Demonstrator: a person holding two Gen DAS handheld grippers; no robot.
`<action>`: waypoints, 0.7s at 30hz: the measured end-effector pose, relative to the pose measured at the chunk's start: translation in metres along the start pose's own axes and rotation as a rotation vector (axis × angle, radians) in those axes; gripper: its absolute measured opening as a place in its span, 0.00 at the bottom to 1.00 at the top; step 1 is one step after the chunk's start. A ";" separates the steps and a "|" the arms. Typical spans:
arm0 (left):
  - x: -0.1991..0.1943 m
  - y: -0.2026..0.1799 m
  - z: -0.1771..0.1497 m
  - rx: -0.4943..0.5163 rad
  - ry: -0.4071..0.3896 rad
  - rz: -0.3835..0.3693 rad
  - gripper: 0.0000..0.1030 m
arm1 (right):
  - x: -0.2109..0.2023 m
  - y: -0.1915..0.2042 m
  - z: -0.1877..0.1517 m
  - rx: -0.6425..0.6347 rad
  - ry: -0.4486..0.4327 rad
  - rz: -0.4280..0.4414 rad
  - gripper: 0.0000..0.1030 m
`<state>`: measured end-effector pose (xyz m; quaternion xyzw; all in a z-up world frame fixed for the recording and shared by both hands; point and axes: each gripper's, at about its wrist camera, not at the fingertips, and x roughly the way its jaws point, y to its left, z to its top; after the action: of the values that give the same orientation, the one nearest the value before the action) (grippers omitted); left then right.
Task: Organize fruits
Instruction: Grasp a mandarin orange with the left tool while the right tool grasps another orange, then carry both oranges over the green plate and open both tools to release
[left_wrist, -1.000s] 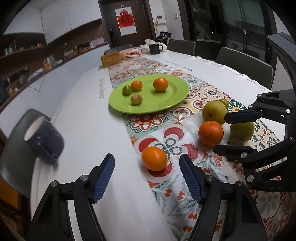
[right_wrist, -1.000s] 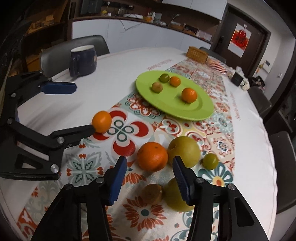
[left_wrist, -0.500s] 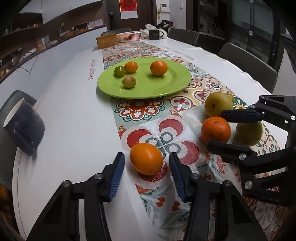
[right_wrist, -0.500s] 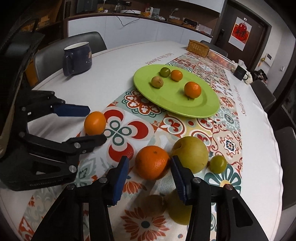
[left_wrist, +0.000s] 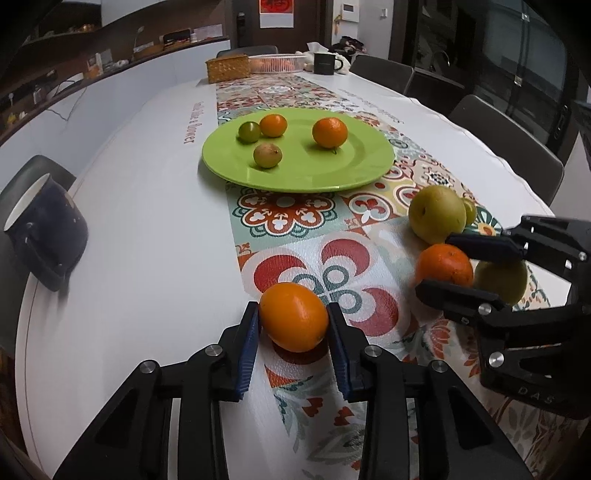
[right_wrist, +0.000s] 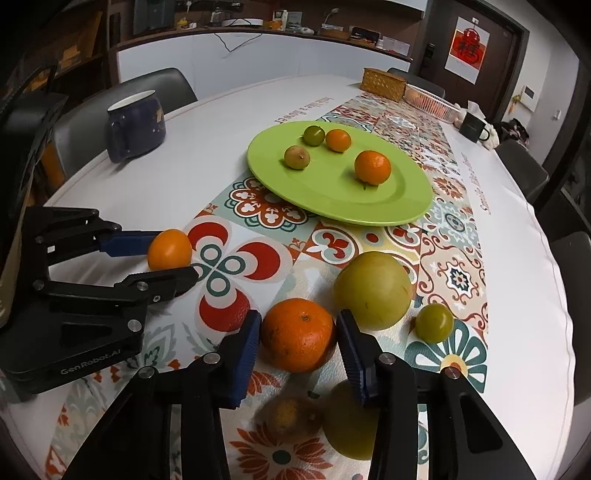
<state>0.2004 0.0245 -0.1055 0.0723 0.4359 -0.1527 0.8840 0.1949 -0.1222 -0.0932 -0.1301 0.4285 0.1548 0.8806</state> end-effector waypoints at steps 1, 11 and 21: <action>-0.002 0.000 0.001 -0.003 -0.005 0.001 0.34 | -0.002 -0.001 0.000 0.010 -0.003 0.014 0.41; -0.039 -0.009 0.012 -0.032 -0.065 0.030 0.34 | -0.036 -0.006 0.006 0.031 -0.094 0.066 0.41; -0.072 -0.024 0.043 -0.022 -0.151 0.057 0.34 | -0.072 -0.036 0.028 0.055 -0.204 0.064 0.41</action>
<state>0.1831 0.0051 -0.0228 0.0630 0.3676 -0.1278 0.9190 0.1868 -0.1570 -0.0160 -0.0757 0.3447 0.1836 0.9175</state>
